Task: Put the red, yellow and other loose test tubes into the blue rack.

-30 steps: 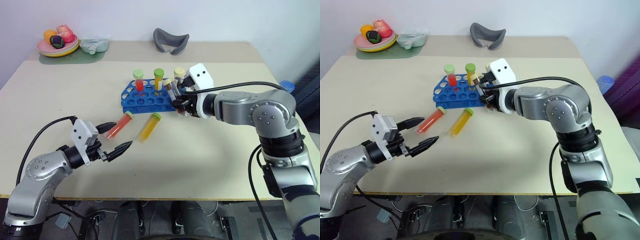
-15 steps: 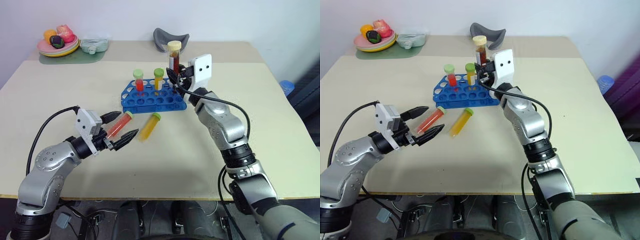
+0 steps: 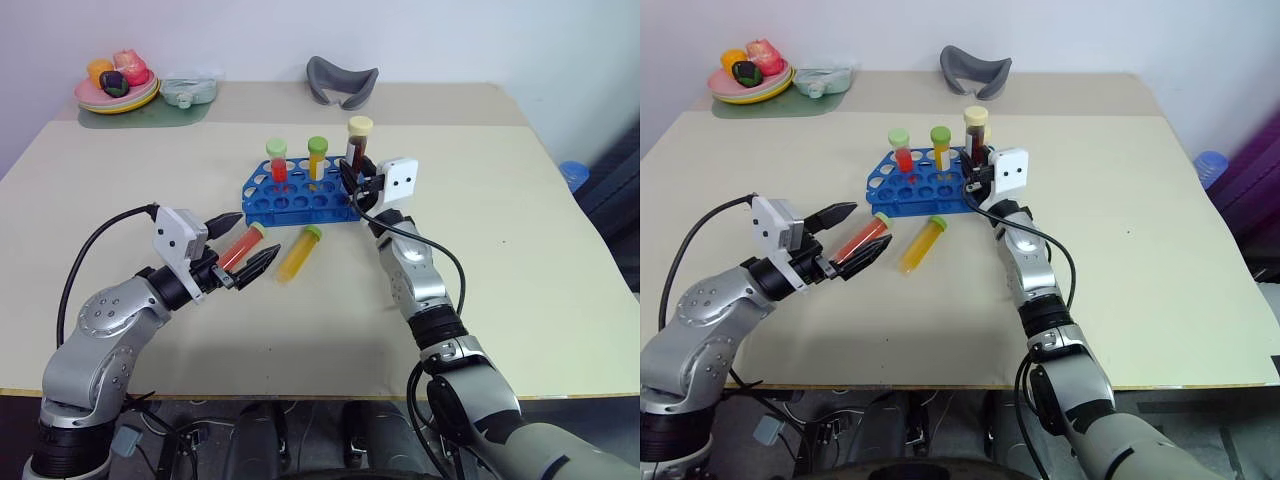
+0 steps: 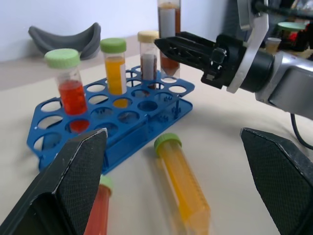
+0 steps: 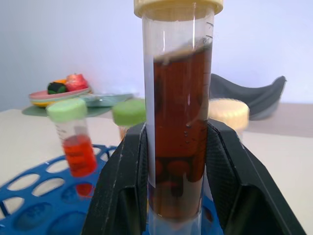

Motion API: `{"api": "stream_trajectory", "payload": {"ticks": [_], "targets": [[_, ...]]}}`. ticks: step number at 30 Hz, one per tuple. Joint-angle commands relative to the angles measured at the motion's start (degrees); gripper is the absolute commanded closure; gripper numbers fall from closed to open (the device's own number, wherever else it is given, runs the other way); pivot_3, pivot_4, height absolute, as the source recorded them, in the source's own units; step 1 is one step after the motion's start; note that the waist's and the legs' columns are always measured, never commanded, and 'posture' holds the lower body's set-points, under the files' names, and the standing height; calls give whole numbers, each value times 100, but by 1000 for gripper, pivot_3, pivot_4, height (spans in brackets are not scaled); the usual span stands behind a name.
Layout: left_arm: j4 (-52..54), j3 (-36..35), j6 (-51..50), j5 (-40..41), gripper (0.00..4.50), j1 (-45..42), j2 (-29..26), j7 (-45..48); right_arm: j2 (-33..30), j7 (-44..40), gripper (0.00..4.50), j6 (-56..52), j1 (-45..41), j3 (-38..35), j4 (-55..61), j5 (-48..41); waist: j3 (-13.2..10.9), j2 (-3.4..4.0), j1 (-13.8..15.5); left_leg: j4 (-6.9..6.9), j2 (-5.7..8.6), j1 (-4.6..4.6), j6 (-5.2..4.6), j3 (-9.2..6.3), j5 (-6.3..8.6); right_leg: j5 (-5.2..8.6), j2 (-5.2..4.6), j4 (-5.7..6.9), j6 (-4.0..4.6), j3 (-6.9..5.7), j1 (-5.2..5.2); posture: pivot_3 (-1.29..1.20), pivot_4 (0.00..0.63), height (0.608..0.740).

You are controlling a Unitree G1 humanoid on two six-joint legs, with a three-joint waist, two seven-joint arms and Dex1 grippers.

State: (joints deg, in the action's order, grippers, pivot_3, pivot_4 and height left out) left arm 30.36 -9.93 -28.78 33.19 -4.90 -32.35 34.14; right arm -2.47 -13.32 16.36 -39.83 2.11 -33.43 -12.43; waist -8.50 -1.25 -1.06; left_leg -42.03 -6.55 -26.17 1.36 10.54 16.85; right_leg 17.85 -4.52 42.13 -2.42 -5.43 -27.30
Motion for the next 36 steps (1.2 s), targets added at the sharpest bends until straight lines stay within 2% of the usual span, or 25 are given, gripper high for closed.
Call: {"api": "stream_trajectory", "payload": {"ticks": [1,13,36], "targets": [[312,-144,-52,142,0,-41,-58,-52,26,-100,3040,428,-198,-251,-195,19,0,0,-6,0,0,0,0,-1,0,0,0,1,0,0,0,0,150,680],[92,-241,135,108,0,54,-34,36,120,-151,3040,1015,-356,-537,-1225,193,0,0,-13,-6,-1,0,1,-2,0,0,1,7,0,0,0,0,150,680],[-172,-197,648,39,0,399,-4,269,216,-312,3040,1146,-285,-694,-1378,237,0,1,-14,-9,-1,0,1,-2,0,0,1,12,1,0,0,0,150,680]]}}
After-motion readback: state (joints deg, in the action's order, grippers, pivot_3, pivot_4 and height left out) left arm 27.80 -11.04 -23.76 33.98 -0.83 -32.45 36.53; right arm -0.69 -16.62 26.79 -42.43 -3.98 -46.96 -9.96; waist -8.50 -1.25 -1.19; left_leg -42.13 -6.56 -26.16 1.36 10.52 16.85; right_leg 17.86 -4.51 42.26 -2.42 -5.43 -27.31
